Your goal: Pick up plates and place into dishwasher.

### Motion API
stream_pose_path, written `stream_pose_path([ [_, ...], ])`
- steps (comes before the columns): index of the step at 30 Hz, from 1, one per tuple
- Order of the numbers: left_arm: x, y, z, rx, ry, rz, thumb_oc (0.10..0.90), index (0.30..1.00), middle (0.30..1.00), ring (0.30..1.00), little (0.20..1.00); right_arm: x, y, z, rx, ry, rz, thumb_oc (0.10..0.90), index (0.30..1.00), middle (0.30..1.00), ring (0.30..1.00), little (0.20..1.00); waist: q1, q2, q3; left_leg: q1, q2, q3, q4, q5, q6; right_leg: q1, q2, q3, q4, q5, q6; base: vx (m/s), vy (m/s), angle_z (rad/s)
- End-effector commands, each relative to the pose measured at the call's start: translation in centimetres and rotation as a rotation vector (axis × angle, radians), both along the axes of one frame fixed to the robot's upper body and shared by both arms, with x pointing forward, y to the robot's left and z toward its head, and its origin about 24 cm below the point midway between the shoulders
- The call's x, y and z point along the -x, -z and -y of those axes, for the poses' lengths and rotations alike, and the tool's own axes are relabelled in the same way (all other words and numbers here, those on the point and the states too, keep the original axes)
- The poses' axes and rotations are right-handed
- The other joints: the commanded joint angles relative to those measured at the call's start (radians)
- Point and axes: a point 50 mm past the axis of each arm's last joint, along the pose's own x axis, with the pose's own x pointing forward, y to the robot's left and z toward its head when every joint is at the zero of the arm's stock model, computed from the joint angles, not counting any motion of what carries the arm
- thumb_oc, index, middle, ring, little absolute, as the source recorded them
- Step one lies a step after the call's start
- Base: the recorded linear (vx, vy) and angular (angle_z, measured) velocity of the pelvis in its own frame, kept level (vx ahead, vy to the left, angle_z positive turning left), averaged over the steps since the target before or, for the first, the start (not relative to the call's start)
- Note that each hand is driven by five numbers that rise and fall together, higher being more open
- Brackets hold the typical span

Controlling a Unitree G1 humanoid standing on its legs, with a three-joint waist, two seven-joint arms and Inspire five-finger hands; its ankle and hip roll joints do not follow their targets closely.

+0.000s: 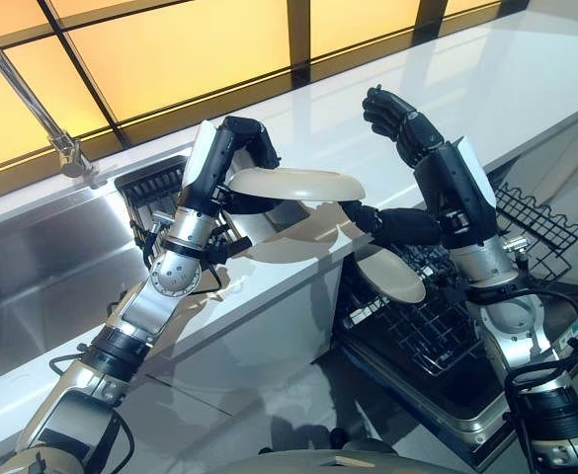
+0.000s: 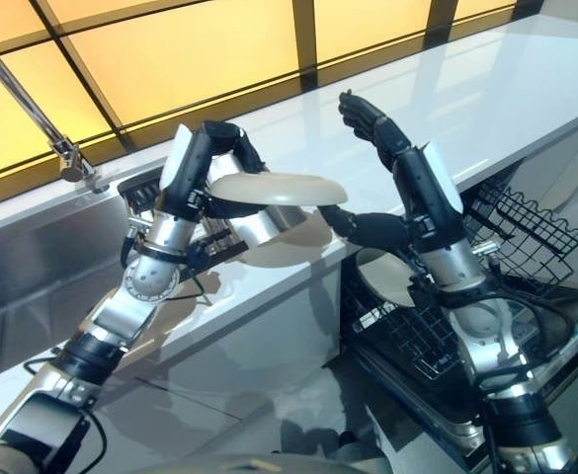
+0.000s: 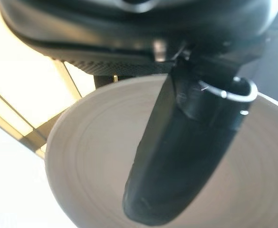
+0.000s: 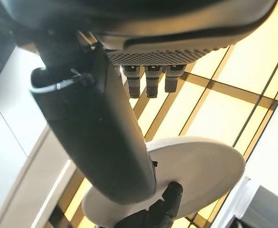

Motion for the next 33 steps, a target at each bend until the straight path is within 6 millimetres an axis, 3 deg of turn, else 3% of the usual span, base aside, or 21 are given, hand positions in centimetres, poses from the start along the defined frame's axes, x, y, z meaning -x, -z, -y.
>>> stream_pose_path([
  [1, -1.1, -5.5, 2.7, 0.058, 0.122, 0.171, 0.1, 0.3, 0.3, 0.3, 0.2, -0.6, -4.4, -0.7, -0.026, -0.038, 0.209, 0.8, 0.9, 0.9, 0.9, 0.9, 0.0, -0.034, -0.084, 0.026, -0.072, -0.027, 0.006, -0.164, 0.069, 0.021, 0.086, -0.009, 0.006, -0.079, 0.017, 0.0, 0.0, 0.0],
  [13, -1.6, -4.5, 4.8, 0.036, 0.182, 0.106, 0.1, 0.3, 0.3, 0.3, 0.2, -1.1, -5.5, -2.3, -0.02, -0.093, 0.24, 0.8, 0.9, 0.9, 0.9, 0.9, 0.005, -0.043, -0.083, 0.026, -0.07, -0.027, 0.006, -0.166, 0.071, 0.023, 0.087, -0.009, 0.006, -0.081, 0.014, 0.0, 0.0, 0.0],
  [14, -1.7, -4.4, 5.0, 0.037, 0.186, 0.09, 0.1, 0.3, 0.3, 0.3, 0.2, -1.1, -5.8, -2.5, -0.032, -0.111, 0.243, 0.539, 0.676, 0.676, 0.676, 0.639, 0.006, -0.044, -0.084, 0.026, -0.07, -0.026, 0.006, -0.166, 0.071, 0.023, 0.087, -0.01, 0.006, -0.081, 0.014, 0.0, 0.0, 0.0],
  [15, -1.8, -4.3, 5.1, 0.037, 0.188, 0.085, 0.1, 0.3, 0.3, 0.3, 0.2, -1.1, -5.8, -2.6, -0.039, -0.121, 0.243, 0.38, 0.54, 0.54, 0.54, 0.48, 0.007, -0.044, -0.084, 0.025, -0.069, -0.026, 0.006, -0.166, 0.071, 0.023, 0.086, -0.01, 0.006, -0.082, 0.014, 0.0, 0.0, 0.0],
  [16, -1.8, -4.2, 5.1, 0.038, 0.189, 0.082, 0.1, 0.3, 0.3, 0.3, 0.2, -1.1, -5.8, -2.7, -0.043, -0.129, 0.241, 0.38, 0.54, 0.54, 0.54, 0.48, 0.007, -0.044, -0.085, 0.026, -0.069, -0.025, 0.006, -0.167, 0.071, 0.023, 0.086, -0.011, 0.006, -0.082, 0.014, 0.0, 0.0, 0.0],
  [17, -1.8, -4.1, 5.2, 0.039, 0.19, 0.079, 0.1, 0.3, 0.3, 0.3, 0.2, -1.1, -5.9, -2.8, -0.048, -0.138, 0.24, 0.1, 0.3, 0.3, 0.3, 0.2, 0.007, -0.044, -0.085, 0.026, -0.069, -0.025, 0.006, -0.167, 0.071, 0.023, 0.086, -0.011, 0.006, -0.083, 0.014, 0.0, 0.0, 0.0],
  [23, -2.1, -4.0, 5.5, 0.037, 0.193, 0.068, 0.1, 0.3, 0.3, 0.3, 0.2, -1.1, -5.9, -3.5, -0.053, -0.195, 0.228, 0.1, 0.3, 0.3, 0.3, 0.2, 0.008, -0.044, -0.087, 0.027, -0.068, -0.022, 0.006, -0.168, 0.071, 0.023, 0.086, -0.011, 0.006, -0.084, 0.013, 0.0, 0.0, 0.0],
  [33, -2.0, -4.2, 5.3, 0.05, 0.166, 0.092, 0.1, 0.3, 0.3, 0.3, 0.2, -1.2, -5.9, -3.1, -0.06, -0.159, 0.23, 0.1, 0.3, 0.3, 0.3, 0.2, 0.007, -0.046, -0.085, 0.03, -0.067, -0.02, 0.006, -0.171, 0.073, 0.026, 0.086, -0.013, 0.006, -0.087, 0.011, 0.0, 0.0, 0.0],
])
